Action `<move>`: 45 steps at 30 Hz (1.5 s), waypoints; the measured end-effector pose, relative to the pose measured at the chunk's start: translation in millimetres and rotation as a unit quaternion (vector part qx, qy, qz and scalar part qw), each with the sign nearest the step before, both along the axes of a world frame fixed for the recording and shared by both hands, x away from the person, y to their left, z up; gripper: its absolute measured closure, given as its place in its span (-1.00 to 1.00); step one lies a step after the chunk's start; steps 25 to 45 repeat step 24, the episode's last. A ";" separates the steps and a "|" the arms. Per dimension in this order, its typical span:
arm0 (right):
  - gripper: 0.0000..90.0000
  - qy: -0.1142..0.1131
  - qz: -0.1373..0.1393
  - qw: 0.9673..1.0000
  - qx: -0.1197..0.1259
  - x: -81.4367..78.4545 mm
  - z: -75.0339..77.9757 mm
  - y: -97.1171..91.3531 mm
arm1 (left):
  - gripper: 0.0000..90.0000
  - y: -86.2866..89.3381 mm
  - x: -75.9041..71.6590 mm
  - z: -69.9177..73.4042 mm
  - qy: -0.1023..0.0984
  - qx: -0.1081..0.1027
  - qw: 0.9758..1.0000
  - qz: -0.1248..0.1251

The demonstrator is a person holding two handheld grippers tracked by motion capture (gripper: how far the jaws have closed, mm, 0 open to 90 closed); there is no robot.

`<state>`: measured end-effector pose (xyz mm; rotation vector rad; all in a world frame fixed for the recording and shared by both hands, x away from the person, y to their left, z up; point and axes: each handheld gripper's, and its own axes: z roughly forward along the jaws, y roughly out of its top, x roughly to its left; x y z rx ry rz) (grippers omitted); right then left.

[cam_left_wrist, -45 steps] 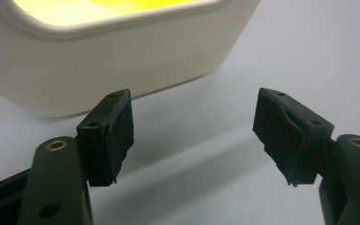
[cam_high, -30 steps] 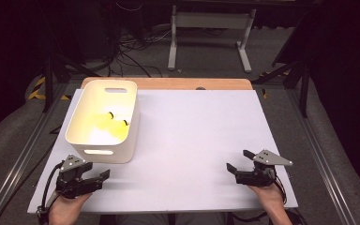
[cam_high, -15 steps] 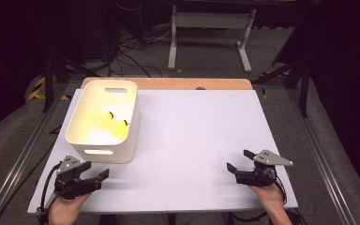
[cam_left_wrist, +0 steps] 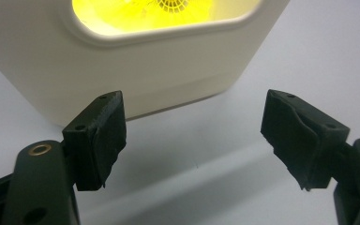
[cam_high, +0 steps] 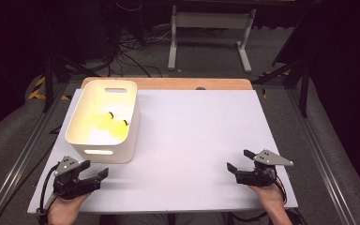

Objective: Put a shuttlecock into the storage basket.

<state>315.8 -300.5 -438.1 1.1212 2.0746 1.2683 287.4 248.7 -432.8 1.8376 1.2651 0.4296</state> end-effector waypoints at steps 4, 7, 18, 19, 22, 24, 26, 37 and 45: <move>-0.69 0.001 0.000 1.000 0.000 0.0 -0.2 0.1 | -0.48 3.2 1.2 -0.1 -0.002 -0.003 1.000 0.004; -0.69 0.001 0.000 1.000 -0.002 -0.1 -0.1 0.4 | -0.48 5.6 2.6 -1.0 -0.002 -0.008 1.000 0.007; -0.69 0.003 -0.001 1.000 -0.003 0.4 -0.3 0.5 | -0.48 7.1 3.0 -0.7 -0.009 -0.007 1.000 0.013; -0.69 0.003 0.000 1.000 -0.003 0.5 -0.3 0.4 | -0.48 6.8 3.0 -0.7 -0.010 -0.007 1.000 0.012; -0.69 0.002 0.000 1.000 -0.002 0.6 -0.4 0.6 | -0.48 6.5 3.0 -0.8 -0.014 -0.007 1.000 0.013; -0.69 0.002 -0.001 1.000 -0.003 0.6 -0.3 0.5 | -0.48 6.9 2.9 -0.5 -0.016 -0.008 1.000 0.012; -0.69 0.002 -0.001 1.000 -0.003 0.6 -0.3 0.5 | -0.48 6.9 2.9 -0.5 -0.016 -0.008 1.000 0.012; -0.69 0.002 -0.001 1.000 -0.003 0.6 -0.3 0.5 | -0.48 6.9 2.9 -0.5 -0.016 -0.008 1.000 0.012; -0.69 0.002 -0.001 1.000 -0.003 0.6 -0.3 0.5 | -0.48 6.9 2.9 -0.5 -0.016 -0.008 1.000 0.012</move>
